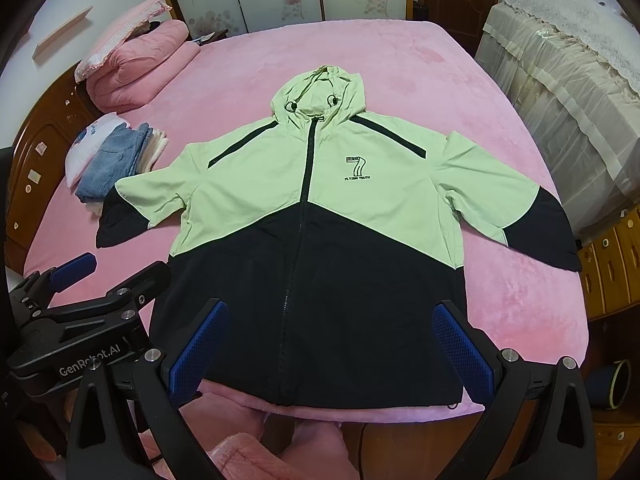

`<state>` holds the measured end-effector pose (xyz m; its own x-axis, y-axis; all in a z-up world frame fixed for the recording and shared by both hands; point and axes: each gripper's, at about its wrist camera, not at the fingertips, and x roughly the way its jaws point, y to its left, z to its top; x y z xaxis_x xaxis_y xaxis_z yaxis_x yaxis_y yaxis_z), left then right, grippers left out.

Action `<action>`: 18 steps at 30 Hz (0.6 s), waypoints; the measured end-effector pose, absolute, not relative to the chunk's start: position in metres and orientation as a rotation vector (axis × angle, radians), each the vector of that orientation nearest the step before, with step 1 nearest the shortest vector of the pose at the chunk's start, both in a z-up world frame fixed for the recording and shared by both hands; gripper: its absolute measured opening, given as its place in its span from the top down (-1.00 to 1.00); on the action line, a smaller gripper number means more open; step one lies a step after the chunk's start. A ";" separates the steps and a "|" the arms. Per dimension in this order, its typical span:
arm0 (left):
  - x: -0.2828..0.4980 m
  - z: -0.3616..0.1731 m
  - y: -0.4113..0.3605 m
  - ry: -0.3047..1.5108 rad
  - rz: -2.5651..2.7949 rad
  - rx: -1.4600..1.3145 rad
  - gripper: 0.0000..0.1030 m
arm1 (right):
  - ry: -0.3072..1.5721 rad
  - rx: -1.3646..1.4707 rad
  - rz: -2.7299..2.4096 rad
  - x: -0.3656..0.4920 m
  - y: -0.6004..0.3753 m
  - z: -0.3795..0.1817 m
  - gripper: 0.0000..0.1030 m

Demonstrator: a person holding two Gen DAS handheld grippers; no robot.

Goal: Fold large clothes

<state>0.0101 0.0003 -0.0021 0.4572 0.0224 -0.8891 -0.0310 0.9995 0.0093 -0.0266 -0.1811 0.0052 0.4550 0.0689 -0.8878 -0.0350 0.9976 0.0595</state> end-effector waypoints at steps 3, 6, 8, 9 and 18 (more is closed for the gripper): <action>0.013 -0.001 0.000 1.097 0.035 -0.009 -0.94 | 1.097 0.033 0.063 -0.027 -0.181 0.005 -1.00; 0.013 -0.001 0.000 1.094 0.037 -0.005 -0.94 | 1.096 0.032 0.063 -0.028 -0.181 0.004 -1.00; 0.016 0.002 0.000 1.092 0.037 -0.004 -0.94 | 1.096 0.029 0.062 -0.028 -0.181 0.005 -1.00; 0.015 0.002 -0.001 1.092 0.037 -0.002 -0.94 | 1.094 0.032 0.062 -0.028 -0.181 0.005 -1.00; 0.017 0.003 -0.002 1.091 0.047 0.004 -0.94 | 1.093 0.032 0.060 -0.028 -0.182 0.003 -1.00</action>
<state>0.0172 -0.0016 0.0025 0.4608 0.0400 -0.8866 -0.0363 0.9990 0.0262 -0.0278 -0.1817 0.0031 0.4581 0.0650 -0.8865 -0.0330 0.9979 0.0561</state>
